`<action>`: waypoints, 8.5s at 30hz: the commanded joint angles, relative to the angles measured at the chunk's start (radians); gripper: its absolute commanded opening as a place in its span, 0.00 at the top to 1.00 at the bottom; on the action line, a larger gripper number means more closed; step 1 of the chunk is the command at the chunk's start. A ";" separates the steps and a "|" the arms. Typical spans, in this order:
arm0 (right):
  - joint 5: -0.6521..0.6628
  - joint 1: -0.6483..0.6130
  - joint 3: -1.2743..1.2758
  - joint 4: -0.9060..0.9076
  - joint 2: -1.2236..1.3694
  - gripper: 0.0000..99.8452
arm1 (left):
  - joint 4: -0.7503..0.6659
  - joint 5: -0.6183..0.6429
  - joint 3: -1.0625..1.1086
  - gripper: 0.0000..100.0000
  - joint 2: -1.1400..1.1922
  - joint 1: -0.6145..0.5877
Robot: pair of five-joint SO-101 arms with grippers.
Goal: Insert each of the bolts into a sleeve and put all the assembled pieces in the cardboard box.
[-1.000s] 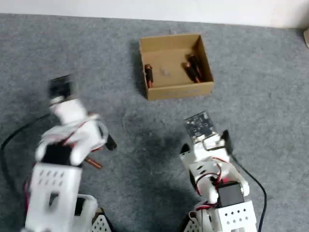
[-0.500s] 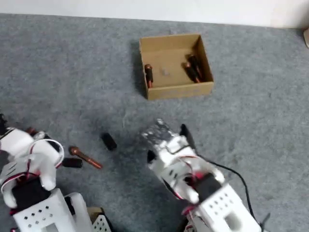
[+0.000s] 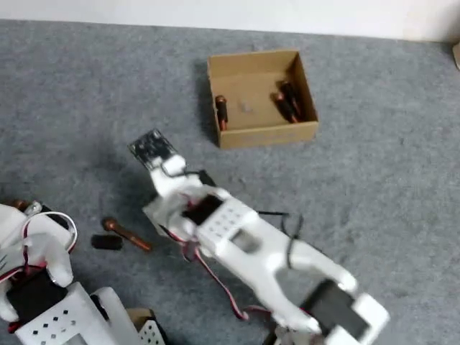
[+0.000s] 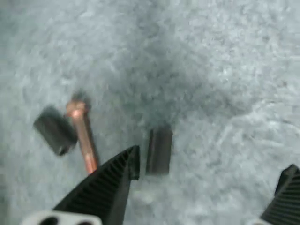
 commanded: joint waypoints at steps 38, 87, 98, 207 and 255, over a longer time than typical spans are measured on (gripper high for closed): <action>-0.245 -0.054 -0.179 0.087 0.369 0.59 | 0.041 -0.005 -0.102 1.00 -0.013 -0.065; 0.213 0.097 0.464 0.079 -1.017 1.00 | -0.118 0.000 -0.341 1.00 -0.015 0.565; 0.255 0.076 0.934 -0.001 -1.778 1.00 | -0.209 0.003 -0.371 1.00 -0.196 0.918; 0.253 0.108 0.934 0.013 -1.764 1.00 | -0.318 -0.089 0.340 1.00 -0.461 1.241; 0.250 0.104 0.941 0.007 -1.764 1.00 | -0.132 0.109 0.079 0.63 -0.461 1.231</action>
